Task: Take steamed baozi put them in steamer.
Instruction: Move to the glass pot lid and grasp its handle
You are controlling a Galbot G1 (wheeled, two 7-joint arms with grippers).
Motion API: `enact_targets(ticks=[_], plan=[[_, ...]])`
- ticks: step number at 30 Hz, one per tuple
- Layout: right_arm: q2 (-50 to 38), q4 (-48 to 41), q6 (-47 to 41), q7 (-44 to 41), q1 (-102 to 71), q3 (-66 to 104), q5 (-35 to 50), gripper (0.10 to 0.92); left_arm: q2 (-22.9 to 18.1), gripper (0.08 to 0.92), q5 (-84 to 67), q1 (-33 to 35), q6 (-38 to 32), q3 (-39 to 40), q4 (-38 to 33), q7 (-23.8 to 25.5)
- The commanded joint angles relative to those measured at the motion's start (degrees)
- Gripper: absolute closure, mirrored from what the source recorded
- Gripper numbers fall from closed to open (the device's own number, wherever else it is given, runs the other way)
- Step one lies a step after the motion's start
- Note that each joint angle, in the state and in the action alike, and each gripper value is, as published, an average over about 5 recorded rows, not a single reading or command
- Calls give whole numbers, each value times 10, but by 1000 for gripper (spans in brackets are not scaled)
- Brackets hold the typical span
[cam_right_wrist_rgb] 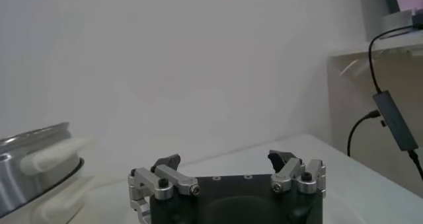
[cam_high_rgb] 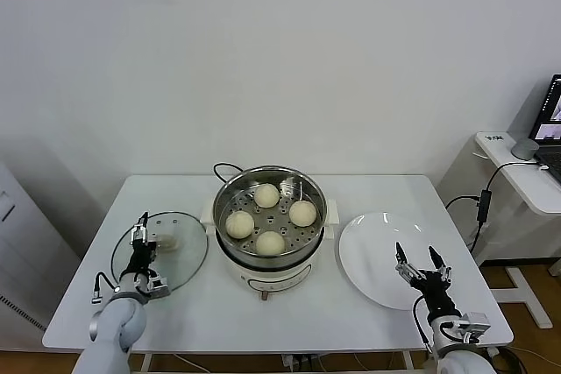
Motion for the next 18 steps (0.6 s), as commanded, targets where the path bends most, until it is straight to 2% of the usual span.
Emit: enact_targets(ticks=[1,6,18], plan=[[1,-2,0,0,0,0,-1,203,-1,177,-13,-7,14,5,11,-2],[1,-2,0,0,-1,0,-1,203,-1,213,-15,-9,12,6,16,0],[1,-4,-2,-1,4,0,-5,203,1,554,-16,-20,13,8,38,6]])
